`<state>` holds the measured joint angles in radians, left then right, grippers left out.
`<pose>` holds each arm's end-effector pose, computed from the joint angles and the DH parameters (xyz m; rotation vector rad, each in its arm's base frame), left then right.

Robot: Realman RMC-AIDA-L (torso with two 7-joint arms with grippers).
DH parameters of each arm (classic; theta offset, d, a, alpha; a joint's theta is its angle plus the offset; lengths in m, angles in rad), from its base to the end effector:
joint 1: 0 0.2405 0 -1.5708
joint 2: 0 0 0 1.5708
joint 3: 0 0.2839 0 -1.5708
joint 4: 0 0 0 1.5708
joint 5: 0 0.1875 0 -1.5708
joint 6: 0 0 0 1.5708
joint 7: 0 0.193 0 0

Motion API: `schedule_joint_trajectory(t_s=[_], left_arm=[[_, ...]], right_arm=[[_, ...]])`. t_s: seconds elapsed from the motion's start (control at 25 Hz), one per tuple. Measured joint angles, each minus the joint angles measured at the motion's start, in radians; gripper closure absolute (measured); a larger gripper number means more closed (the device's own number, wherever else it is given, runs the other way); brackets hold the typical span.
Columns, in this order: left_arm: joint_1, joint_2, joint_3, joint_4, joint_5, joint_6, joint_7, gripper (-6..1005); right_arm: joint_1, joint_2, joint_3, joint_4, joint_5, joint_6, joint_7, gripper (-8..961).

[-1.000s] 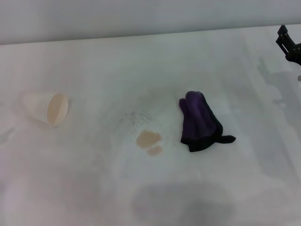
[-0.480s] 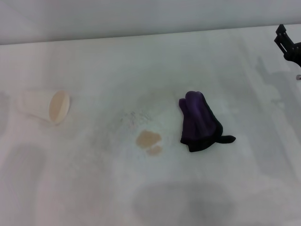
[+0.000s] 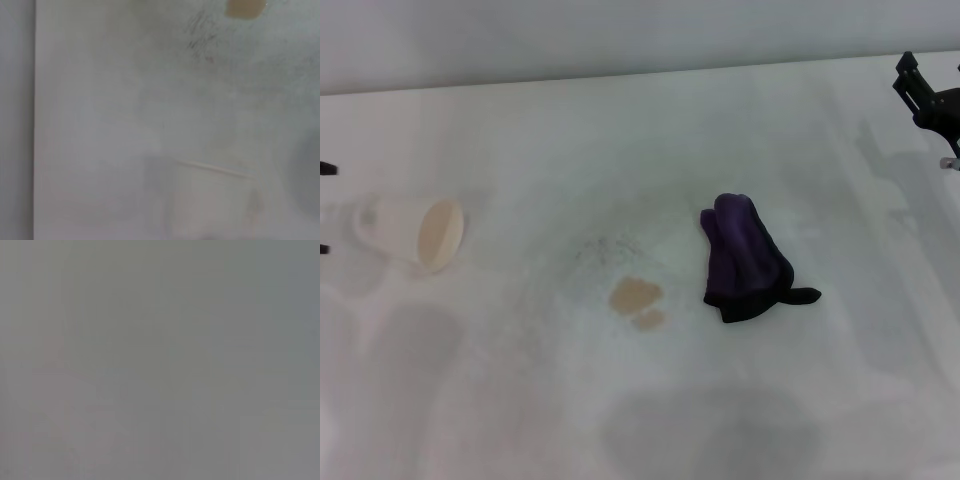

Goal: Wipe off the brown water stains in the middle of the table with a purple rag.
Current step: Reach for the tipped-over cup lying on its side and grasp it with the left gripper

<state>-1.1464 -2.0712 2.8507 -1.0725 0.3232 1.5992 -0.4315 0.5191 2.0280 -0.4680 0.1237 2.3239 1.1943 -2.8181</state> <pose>-0.2747 0.4150 0.0309 -2.7396 0.5700 0.6017 0.3628 0.3886 0.0143 -1.4465 0.7305 0.7339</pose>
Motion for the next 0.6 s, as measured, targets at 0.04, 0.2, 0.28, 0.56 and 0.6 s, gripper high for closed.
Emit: schedule_joint_trajectory(t_s=[0.04, 0.2, 0.28, 0.56, 0.6], left_arm=[[0.003, 0.001, 0.0, 0.022, -0.002, -0.019, 0.002, 116], [0.007, 0.003, -0.002, 0.084, 0.001, -0.085, 0.003, 116], [0.011, 0.003, -0.002, 0.109, 0.004, -0.114, 0.005, 116], [0.036, 0.006, -0.002, 0.214, -0.029, -0.199, 0.016, 116], [0.039, 0.006, -0.002, 0.227, -0.03, -0.209, 0.016, 116]], right_arm=[[0.0, 0.0, 0.003, 0.001, 0.0, 0.0, 0.0, 81], [0.001, 0.0, 0.006, 0.002, 0.0, 0.002, 0.0, 81], [0.001, 0.0, 0.008, 0.002, 0.0, 0.001, 0.0, 81], [0.001, 0.0, 0.016, 0.002, 0.0, 0.0, 0.0, 81], [0.0, 0.0, 0.016, 0.002, 0.0, 0.0, 0.0, 81]])
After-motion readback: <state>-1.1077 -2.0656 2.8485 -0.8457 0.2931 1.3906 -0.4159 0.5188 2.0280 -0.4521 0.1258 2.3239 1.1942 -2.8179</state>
